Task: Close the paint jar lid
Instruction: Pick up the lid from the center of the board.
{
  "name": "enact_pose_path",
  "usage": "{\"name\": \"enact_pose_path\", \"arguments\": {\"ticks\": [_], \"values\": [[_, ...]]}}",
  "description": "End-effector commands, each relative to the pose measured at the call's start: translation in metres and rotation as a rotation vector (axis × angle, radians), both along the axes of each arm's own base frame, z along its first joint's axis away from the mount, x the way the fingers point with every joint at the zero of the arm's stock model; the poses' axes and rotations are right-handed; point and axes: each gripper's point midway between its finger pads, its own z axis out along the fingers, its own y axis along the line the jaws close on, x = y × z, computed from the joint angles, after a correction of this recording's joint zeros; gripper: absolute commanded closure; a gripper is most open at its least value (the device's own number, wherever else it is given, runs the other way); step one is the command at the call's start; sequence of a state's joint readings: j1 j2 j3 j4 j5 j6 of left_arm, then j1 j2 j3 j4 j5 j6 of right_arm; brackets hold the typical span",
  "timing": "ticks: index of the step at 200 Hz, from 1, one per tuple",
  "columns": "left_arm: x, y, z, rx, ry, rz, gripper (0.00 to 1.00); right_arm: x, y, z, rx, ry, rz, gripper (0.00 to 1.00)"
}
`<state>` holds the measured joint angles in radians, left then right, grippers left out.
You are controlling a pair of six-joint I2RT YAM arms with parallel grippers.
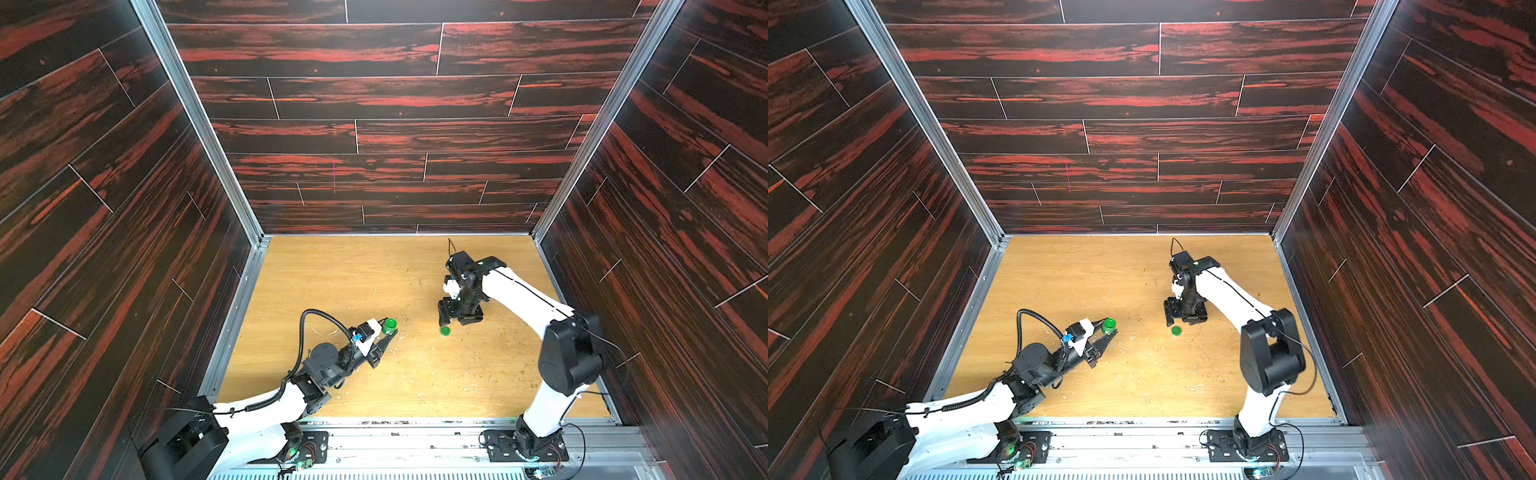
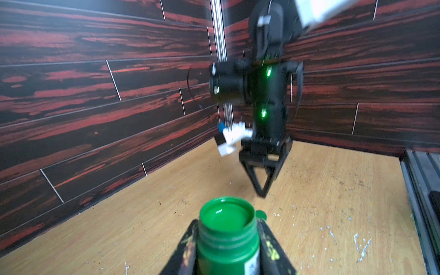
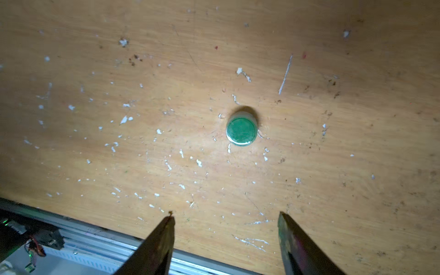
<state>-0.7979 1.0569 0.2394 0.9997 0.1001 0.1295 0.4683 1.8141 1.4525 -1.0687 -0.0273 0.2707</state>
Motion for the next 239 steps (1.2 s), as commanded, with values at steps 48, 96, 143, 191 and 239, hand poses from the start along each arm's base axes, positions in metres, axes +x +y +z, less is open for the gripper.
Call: {"name": "enact_pose_path", "arguments": {"ticks": [48,96,143,191,239], "values": [[-0.006,0.009,0.015,-0.048,-0.020,0.008,0.84,0.003,0.003,-0.048,-0.115,0.018,0.001,0.32],[-0.004,0.010,0.011,-0.039,-0.010,0.020,0.84,0.004,0.001,-0.063,-0.139,0.021,-0.008,0.37],[-0.004,0.012,0.011,-0.042,-0.016,0.027,0.85,0.006,0.003,-0.074,-0.147,0.027,-0.010,0.42],[-0.004,0.012,0.011,-0.043,-0.016,0.028,0.85,0.010,0.001,-0.083,-0.171,0.018,-0.020,0.47],[-0.004,0.011,0.010,-0.040,-0.012,0.022,0.85,0.011,-0.003,-0.092,-0.202,0.015,-0.020,0.50]]}}
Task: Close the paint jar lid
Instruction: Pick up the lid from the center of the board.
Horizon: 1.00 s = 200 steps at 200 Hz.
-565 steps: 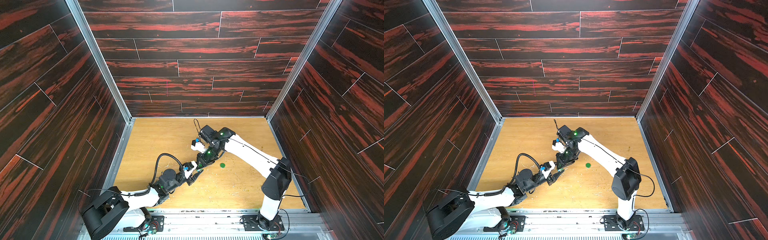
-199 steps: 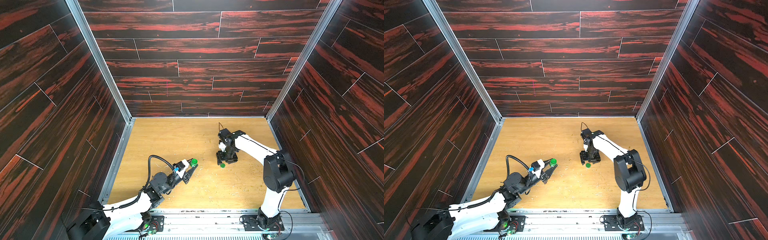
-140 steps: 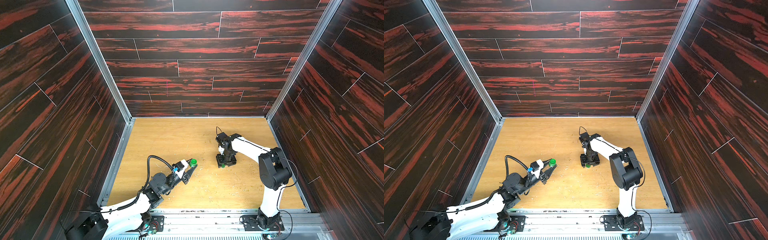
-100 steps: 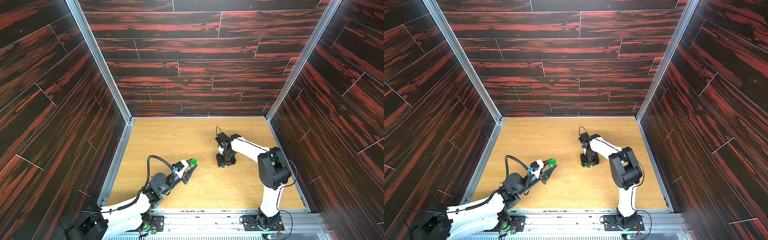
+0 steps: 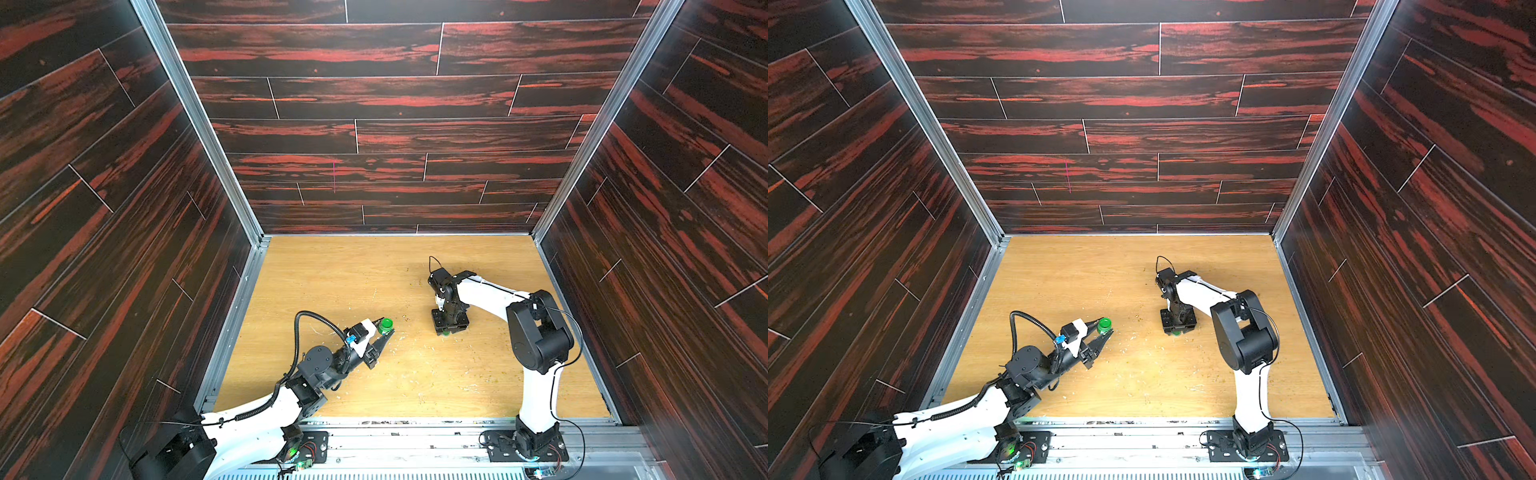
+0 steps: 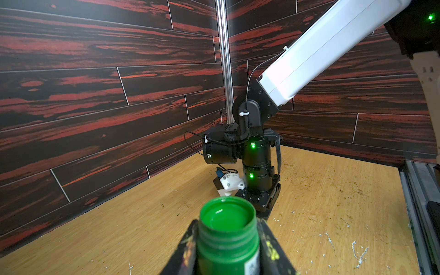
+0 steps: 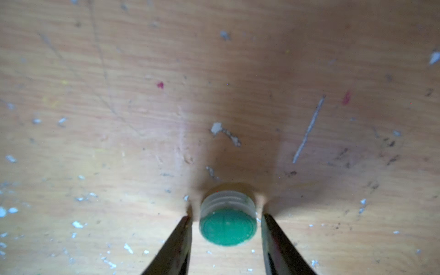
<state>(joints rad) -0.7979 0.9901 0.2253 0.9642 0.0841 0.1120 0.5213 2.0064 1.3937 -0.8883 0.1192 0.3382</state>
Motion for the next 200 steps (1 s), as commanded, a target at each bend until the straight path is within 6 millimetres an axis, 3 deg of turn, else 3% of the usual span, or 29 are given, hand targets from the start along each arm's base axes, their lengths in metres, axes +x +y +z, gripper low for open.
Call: {"name": "enact_pose_path", "arguments": {"ticks": [1,51,84,125,157,200], "values": [[-0.001,0.003,0.004,-0.015,-0.015,0.008,0.85,-0.004,-0.004,-0.011,-0.039,0.017,-0.004,0.50],[-0.001,0.003,0.004,-0.013,-0.014,0.007,0.85,-0.004,-0.006,-0.018,-0.054,0.014,-0.003,0.53],[-0.001,0.003,0.003,-0.010,-0.009,0.007,0.85,-0.002,-0.007,-0.019,-0.060,0.011,0.010,0.62],[-0.001,0.003,0.002,-0.007,-0.010,0.008,0.85,-0.004,-0.007,-0.007,-0.050,-0.002,0.016,0.67],[-0.001,0.002,0.002,-0.006,-0.007,0.004,0.85,-0.008,-0.004,0.028,-0.018,-0.037,0.042,0.68],[-0.001,0.002,0.000,-0.001,-0.004,0.001,0.85,-0.021,0.020,0.112,0.142,-0.100,0.136,0.68]]}}
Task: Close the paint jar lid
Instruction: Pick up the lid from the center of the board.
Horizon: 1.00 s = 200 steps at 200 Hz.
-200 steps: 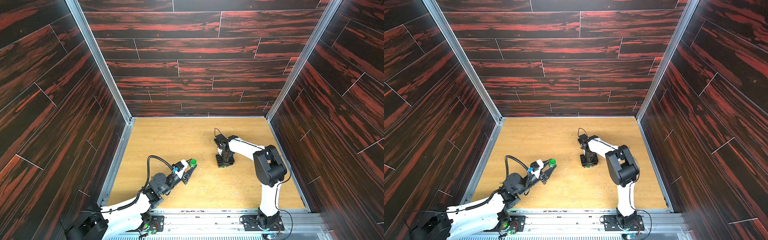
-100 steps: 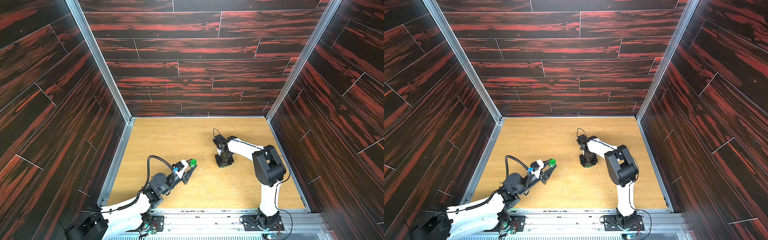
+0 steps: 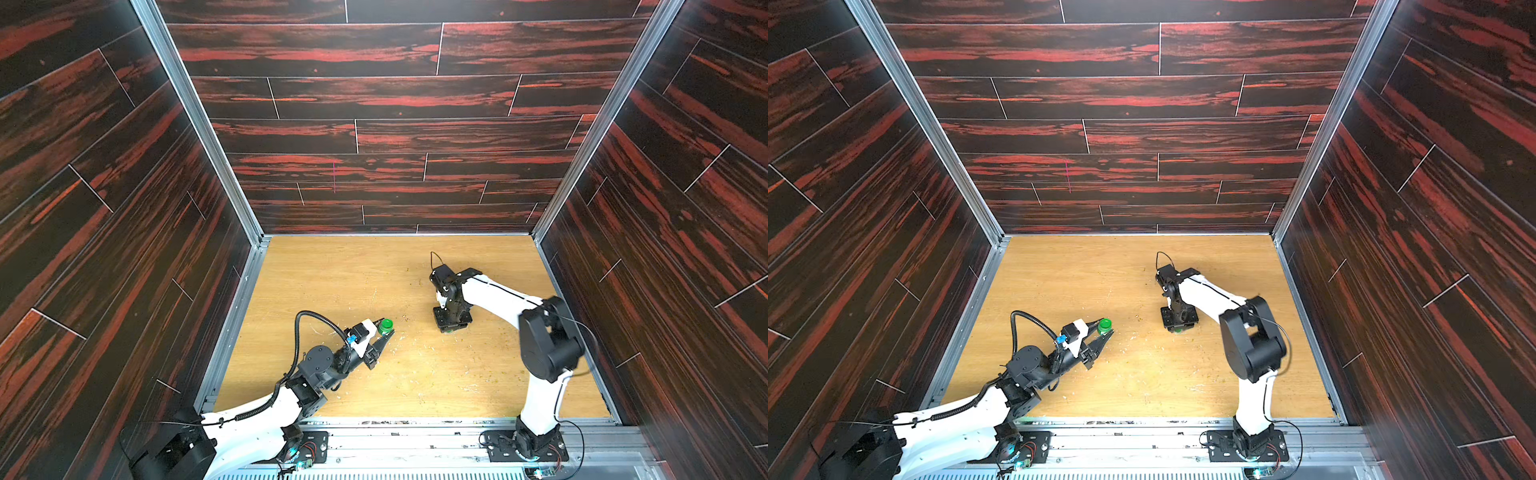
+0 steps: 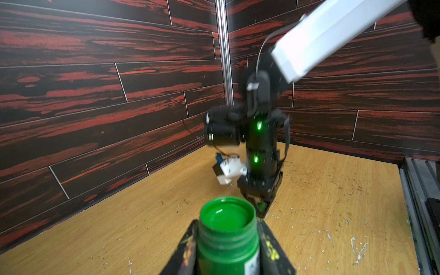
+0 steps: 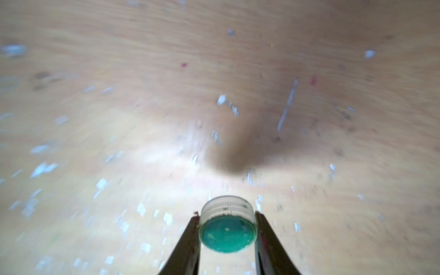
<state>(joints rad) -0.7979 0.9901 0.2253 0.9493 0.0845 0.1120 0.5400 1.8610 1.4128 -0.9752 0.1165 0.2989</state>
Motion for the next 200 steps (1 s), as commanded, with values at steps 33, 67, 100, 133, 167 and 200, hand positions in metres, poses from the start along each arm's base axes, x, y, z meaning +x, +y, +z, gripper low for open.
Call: {"name": "enact_pose_path", "arguments": {"ticks": [33,67,100,133,167,200], "values": [[-0.001,0.001,0.004,-0.011,-0.014,-0.001,0.85,-0.033,0.046,0.117,0.245,-0.033,0.195,0.68],[-0.001,0.000,0.002,-0.006,-0.011,-0.007,0.85,-0.057,0.082,0.156,0.324,-0.009,0.317,0.68],[-0.001,-0.002,0.000,0.000,-0.001,-0.014,0.85,-0.072,0.101,0.177,0.340,-0.018,0.384,0.68],[0.000,-0.003,-0.003,0.001,0.004,-0.016,0.85,-0.085,0.116,0.187,0.341,-0.007,0.435,0.68],[0.000,-0.004,-0.003,-0.001,0.006,-0.016,0.85,-0.095,0.127,0.195,0.344,0.005,0.473,0.68],[0.000,-0.004,-0.002,-0.003,0.003,-0.019,0.85,-0.099,0.138,0.192,0.340,0.029,0.502,0.68]]}}
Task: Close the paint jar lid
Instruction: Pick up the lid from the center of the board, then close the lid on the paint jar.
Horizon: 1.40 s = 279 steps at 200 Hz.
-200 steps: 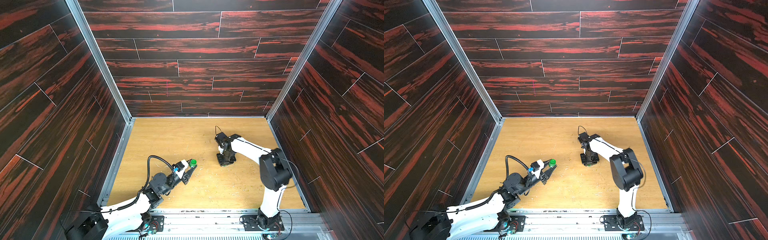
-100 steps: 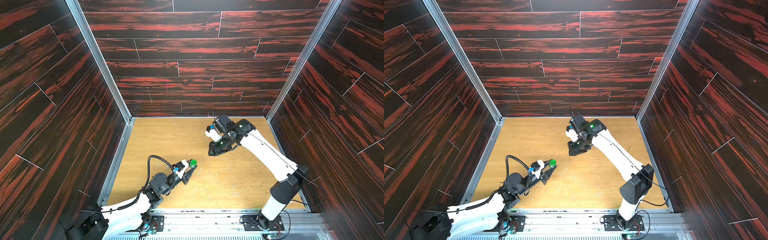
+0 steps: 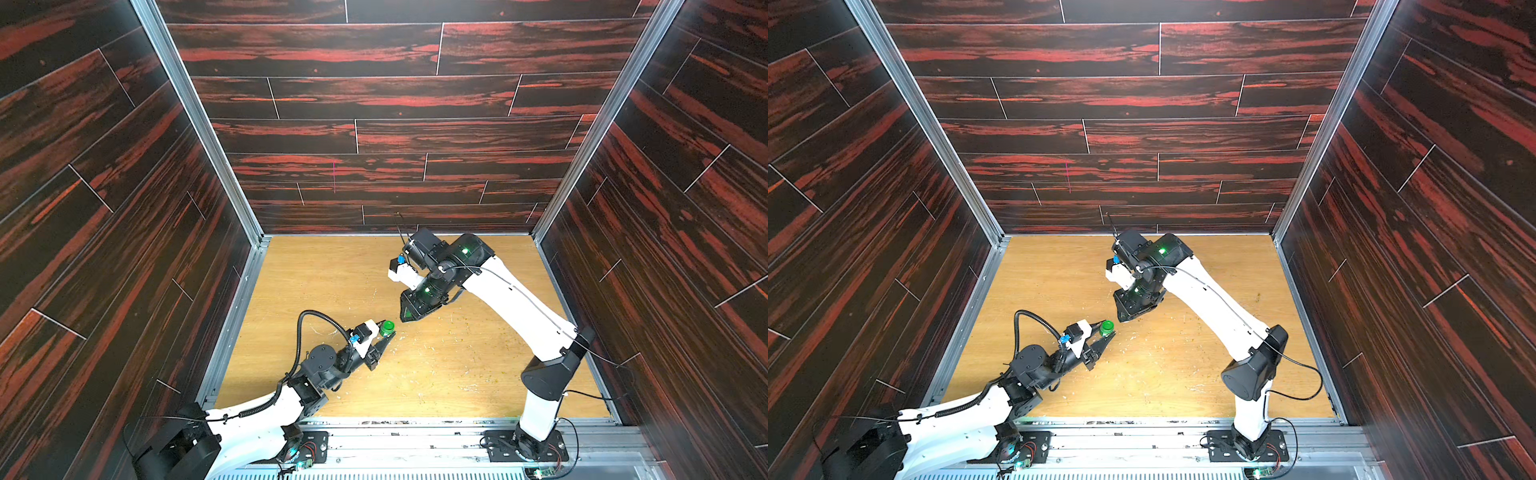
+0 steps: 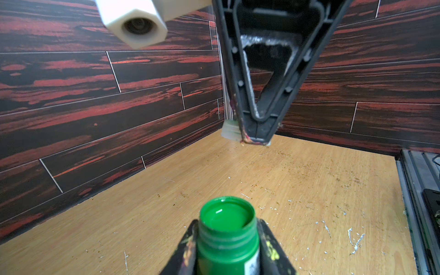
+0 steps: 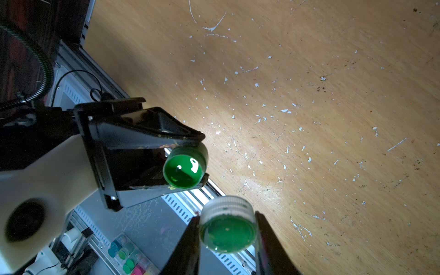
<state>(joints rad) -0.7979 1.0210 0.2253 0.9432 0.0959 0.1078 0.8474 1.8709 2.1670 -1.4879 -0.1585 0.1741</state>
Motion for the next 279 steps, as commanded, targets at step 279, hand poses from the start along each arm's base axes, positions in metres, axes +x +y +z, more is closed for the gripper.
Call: {"name": "enact_pose_path", "arguments": {"ticks": [279], "values": [[-0.001,-0.002,0.008,-0.025,-0.017,-0.012,0.84,-0.018,0.036,-0.020,-0.082,0.027,0.113,0.67]]}}
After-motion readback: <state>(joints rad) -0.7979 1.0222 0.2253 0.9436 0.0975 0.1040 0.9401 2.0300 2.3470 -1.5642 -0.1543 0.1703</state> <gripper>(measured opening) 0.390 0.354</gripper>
